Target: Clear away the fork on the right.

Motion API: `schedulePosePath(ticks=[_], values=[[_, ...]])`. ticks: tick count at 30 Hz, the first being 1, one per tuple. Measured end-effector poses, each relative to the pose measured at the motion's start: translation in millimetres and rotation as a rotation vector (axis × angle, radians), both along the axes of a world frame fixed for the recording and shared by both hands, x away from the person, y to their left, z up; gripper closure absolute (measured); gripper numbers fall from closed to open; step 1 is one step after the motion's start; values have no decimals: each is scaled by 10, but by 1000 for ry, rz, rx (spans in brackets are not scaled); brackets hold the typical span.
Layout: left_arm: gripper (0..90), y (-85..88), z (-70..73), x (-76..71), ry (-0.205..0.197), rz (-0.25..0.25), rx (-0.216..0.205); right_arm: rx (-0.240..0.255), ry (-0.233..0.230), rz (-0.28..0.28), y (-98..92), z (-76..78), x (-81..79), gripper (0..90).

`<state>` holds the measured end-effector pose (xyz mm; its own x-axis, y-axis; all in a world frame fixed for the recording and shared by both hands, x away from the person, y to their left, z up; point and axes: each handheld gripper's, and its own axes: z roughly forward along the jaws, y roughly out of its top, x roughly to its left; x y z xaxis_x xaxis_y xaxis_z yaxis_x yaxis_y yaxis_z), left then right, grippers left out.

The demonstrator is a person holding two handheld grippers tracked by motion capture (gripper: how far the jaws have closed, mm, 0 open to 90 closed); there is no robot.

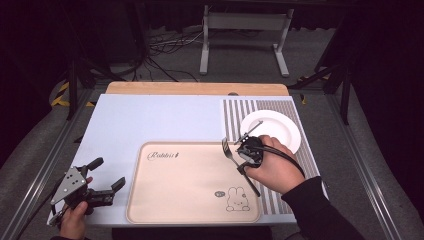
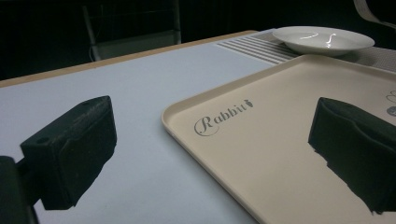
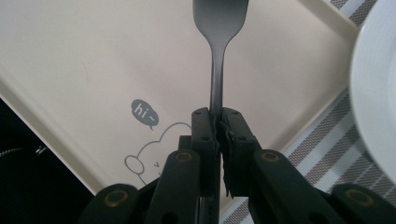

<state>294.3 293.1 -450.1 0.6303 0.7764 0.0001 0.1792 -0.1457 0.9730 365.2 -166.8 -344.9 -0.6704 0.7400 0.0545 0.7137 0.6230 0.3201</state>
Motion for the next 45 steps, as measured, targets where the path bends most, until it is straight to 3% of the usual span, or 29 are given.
schedulePosePath(ticks=[8,17,29,45], values=[[18,1,0,1,0,0,0,-2,82,-100,94,-191,21,848],[18,-1,2,0,0,-1,-1,-19,109,-148,143,-317,49,848],[18,-2,1,0,2,-3,-2,-43,97,-176,160,-383,55,847],[18,3,1,2,4,-6,0,-66,145,-195,165,-615,123,846]])
